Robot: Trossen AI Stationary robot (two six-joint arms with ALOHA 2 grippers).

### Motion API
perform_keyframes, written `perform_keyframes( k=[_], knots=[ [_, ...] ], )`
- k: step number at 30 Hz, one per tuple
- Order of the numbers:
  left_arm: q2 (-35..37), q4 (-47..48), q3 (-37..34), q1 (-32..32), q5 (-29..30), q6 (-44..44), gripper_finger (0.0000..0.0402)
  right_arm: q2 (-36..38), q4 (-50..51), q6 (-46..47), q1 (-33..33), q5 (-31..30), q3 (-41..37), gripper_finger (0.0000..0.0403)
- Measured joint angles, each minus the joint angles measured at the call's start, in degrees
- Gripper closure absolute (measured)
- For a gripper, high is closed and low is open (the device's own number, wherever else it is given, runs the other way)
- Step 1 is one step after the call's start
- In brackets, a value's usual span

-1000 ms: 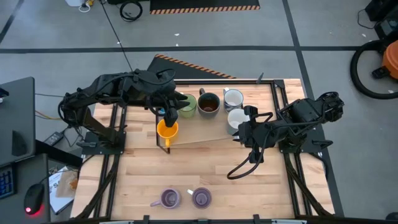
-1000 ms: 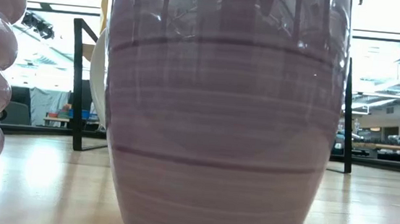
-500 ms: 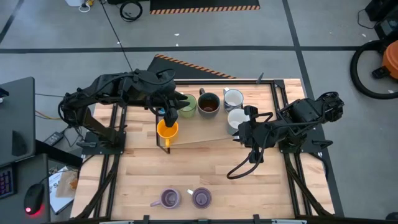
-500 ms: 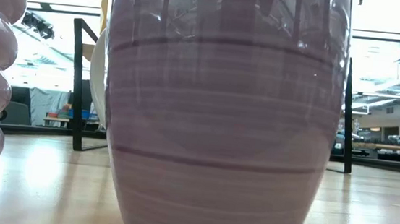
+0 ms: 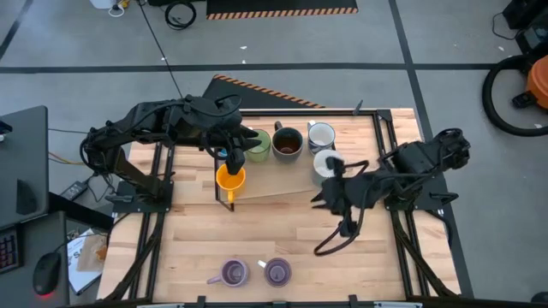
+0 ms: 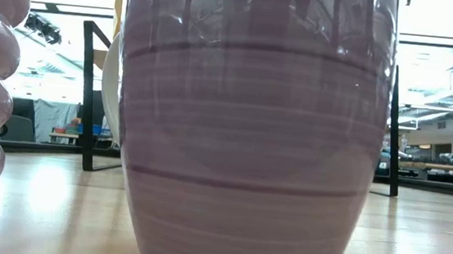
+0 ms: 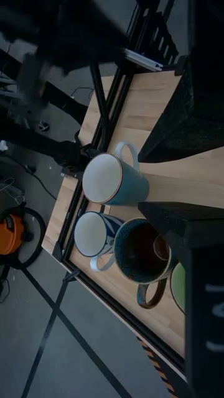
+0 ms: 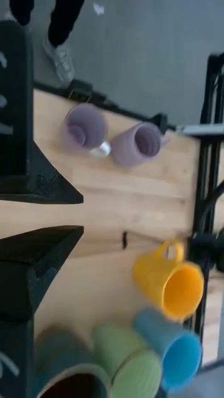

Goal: Place coffee mugs
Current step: Put the left purple white mug on the shelf

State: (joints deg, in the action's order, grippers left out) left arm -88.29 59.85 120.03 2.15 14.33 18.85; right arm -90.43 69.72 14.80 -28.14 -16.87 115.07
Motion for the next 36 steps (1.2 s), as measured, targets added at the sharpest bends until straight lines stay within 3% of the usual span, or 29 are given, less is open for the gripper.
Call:
perform_keyframes(
  k=[9, 16, 20, 25, 28, 31, 36],
  knots=[
    [0.0, -0.1, 0.0, 0.0, 0.0, 0.0, 0.0285, -8.2, -8.9, -4.1, -0.4, 10.1, 0.0, 0.0330],
    [-0.3, -4.1, 0.0, 0.0, -0.5, 1.6, 0.0285, -9.6, -5.9, -2.4, -0.4, 10.7, 0.0, 0.0330],
    [-0.3, -3.7, 0.0, 0.8, -7.3, 8.9, 0.0285, -7.8, -1.2, 1.9, -0.5, 8.9, 0.0, 0.0330],
    [-0.3, -3.3, 0.0, 4.2, -23.9, 15.1, 0.0285, -4.6, 4.1, 4.2, -1.6, 5.2, 0.0, 0.0330],
    [-0.3, 0.5, 0.0, 8.1, -30.5, 19.3, 0.0285, -2.4, 7.8, 5.8, -2.1, 2.0, 0.0, 0.0330],
    [-0.3, 6.7, 0.0, 13.9, -30.9, 21.8, 0.0285, -0.5, 11.5, 7.5, -2.7, -2.0, 0.0, 0.0330],
    [-1.7, 15.3, 0.0, 25.4, -24.6, 25.8, 0.0285, 2.3, 13.5, 8.0, -3.1, -6.5, 0.0, 0.0330]
  ],
)
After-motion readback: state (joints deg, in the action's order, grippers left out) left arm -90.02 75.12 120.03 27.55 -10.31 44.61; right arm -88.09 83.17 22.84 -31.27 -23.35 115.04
